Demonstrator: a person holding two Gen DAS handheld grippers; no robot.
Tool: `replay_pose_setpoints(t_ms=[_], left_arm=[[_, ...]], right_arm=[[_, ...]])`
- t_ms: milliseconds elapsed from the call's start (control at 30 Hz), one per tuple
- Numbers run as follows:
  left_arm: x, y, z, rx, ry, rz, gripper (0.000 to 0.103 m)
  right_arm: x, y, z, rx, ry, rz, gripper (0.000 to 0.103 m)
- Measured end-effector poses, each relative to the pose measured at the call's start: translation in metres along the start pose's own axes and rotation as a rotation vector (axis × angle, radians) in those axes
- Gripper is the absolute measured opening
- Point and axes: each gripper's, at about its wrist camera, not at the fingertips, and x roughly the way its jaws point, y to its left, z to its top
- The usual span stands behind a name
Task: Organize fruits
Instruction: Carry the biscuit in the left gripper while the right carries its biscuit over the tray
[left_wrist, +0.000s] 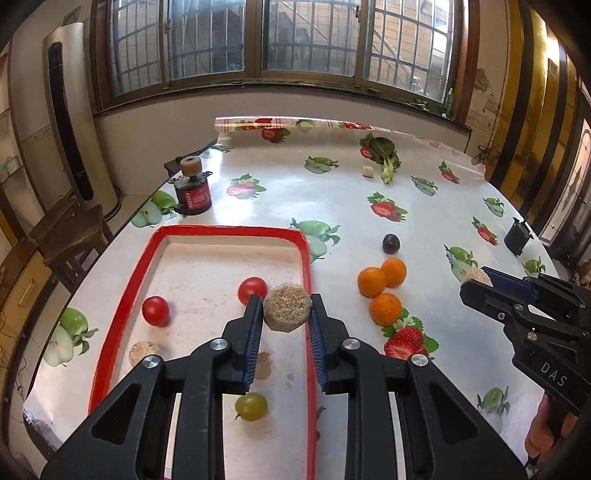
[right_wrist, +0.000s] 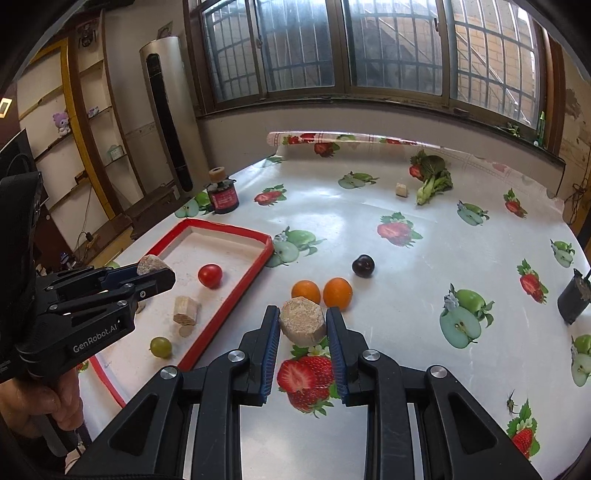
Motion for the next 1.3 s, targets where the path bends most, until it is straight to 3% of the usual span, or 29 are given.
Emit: replay_pose_setpoints(t_ms=[400,1300], left_arm=[[-0.022,0.04,0.0,-0.064,-0.052,0.059,0.022],[-0.037,0.074,0.0,-0.105,-0.076,0.107,0.022]], right_arm=[[-0.011,0.036,0.014,-0.057,-0.038,0.02,0.026],[-0.011,0.08,0.031,-0.121,-0.058,0.065,0.026]])
